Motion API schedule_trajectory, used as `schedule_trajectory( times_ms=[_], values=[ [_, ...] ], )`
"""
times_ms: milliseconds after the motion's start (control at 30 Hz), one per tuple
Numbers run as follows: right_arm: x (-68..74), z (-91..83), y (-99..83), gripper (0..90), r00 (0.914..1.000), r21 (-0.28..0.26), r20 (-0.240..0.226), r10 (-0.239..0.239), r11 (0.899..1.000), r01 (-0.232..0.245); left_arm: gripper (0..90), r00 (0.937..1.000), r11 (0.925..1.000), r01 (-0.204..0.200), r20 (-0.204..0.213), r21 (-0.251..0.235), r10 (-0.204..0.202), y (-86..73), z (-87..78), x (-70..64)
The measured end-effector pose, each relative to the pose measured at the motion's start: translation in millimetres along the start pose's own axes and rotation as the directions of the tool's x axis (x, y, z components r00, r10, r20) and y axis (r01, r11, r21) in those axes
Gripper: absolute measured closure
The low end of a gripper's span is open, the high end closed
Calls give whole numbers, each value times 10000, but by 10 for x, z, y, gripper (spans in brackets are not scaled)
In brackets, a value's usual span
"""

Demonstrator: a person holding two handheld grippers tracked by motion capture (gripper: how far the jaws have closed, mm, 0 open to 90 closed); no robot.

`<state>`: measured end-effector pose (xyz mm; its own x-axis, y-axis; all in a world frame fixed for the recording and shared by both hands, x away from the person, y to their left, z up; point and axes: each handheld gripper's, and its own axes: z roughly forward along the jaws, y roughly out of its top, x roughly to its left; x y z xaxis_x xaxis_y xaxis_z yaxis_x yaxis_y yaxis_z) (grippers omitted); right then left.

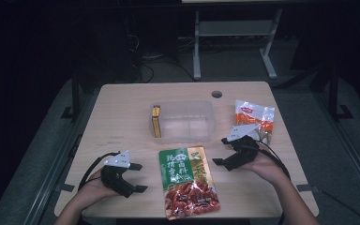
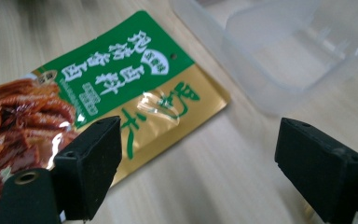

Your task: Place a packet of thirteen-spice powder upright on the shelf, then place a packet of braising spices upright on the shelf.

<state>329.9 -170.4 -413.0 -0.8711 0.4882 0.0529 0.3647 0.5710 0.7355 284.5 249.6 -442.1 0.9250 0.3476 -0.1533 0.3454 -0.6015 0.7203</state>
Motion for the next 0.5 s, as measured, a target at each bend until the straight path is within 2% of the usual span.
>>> schedule_trajectory(
  times_ms=[267, 400, 500],
  values=[
    [133, -50, -296, 191, 9996, 97, 48, 269, 9996, -269, 153, 9999, 10000, 98, -75, 9, -98, 0, -6, -13],
    [261, -62, -419, 335, 9998, 60, -58, 210, 9998, -209, 164, 9996, 9999, 111, -245, -20, -111, 14, -3, -31],
    [334, -66, -475, 470, 9997, 1, -219, 119, 9999, -119, 258, 9982, 9994, 288, -520, -207, -298, 47, -13, -23]
  ],
)
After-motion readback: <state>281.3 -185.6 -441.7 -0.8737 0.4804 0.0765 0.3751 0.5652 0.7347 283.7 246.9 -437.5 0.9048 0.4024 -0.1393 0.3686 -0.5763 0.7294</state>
